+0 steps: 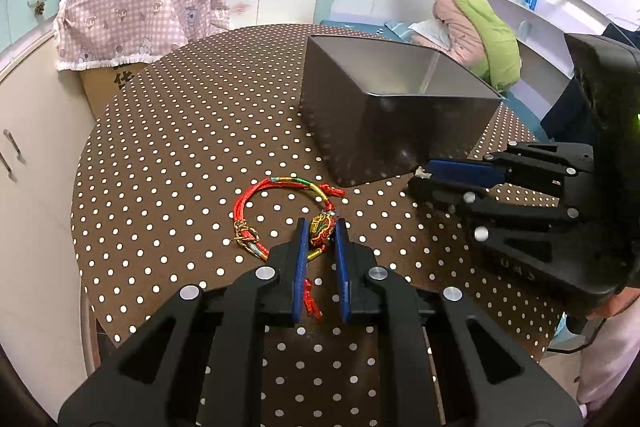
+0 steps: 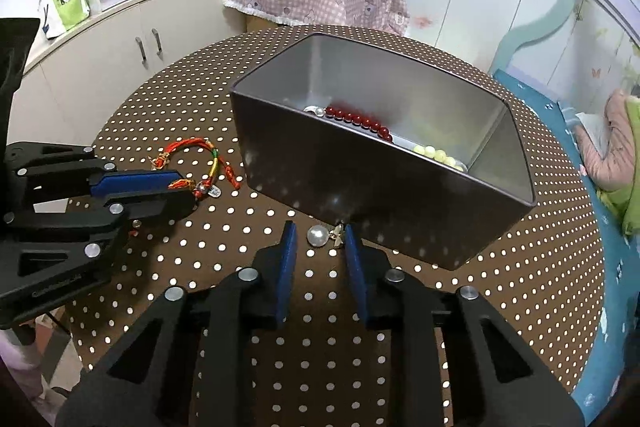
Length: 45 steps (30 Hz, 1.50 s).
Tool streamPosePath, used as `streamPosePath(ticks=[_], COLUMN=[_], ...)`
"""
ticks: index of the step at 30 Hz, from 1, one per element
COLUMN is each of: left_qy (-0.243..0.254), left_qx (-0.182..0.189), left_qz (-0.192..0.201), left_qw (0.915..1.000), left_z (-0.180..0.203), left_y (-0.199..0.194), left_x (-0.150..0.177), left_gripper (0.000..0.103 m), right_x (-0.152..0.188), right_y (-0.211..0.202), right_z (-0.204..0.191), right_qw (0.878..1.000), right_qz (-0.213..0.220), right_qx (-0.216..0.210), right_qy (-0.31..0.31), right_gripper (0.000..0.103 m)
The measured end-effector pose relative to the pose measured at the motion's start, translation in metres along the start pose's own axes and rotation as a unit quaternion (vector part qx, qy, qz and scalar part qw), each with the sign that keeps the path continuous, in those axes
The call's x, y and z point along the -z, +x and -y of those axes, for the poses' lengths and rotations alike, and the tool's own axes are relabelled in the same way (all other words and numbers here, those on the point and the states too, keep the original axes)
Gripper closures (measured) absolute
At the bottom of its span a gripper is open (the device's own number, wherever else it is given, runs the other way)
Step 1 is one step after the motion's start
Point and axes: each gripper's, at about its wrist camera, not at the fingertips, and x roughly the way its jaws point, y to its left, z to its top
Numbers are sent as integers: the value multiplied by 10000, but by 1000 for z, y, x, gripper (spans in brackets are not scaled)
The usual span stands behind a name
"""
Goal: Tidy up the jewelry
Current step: 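Carry the red string bracelet and silver bead into the metal box and open both tools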
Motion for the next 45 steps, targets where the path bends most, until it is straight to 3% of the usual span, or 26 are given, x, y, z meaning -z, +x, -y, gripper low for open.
streamPosePath(ticks=[7, 15, 31, 33, 34, 36, 40, 43, 45], left_qy=[-66, -96, 386, 527, 605, 649, 667, 661, 762], left_qx=[62, 101, 210, 334, 269, 165, 160, -19, -150], left_qz=[59, 255, 1181, 1069, 900, 705, 95, -102, -225], left_qw=[9999, 9996, 9920, 9923, 9937, 9953, 9976, 9978, 9967], left_z=[-1, -4, 28, 33, 36, 38, 40, 38, 40], left_y=[-7, -23, -82, -80, -73, -62, -29, -12, -1], left_x=[3, -4, -63, -56, -48, -36, -10, -3, -1], left_gripper=[90, 90, 89, 85, 76, 72, 50, 50, 62], right_x=[2, 2, -27, -28, -27, -25, -16, -10, -7], right_y=[2, -12, -79, -84, -87, -87, -78, -73, -70], right_z=[-2, 9, 44, 44, 45, 44, 42, 42, 42], right_qw=[9999, 9997, 9935, 9931, 9928, 9924, 9936, 9940, 9941], right_qz=[-23, 76, 1004, 1062, 1104, 1123, 996, 914, 859], right_qx=[119, -64, -169, -131, -162, -243, -288, -351, -372], right_qy=[-32, 213, 517, 472, 438, 431, 442, 496, 544], right_gripper=[91, 91, 91, 91, 91, 91, 91, 91, 91])
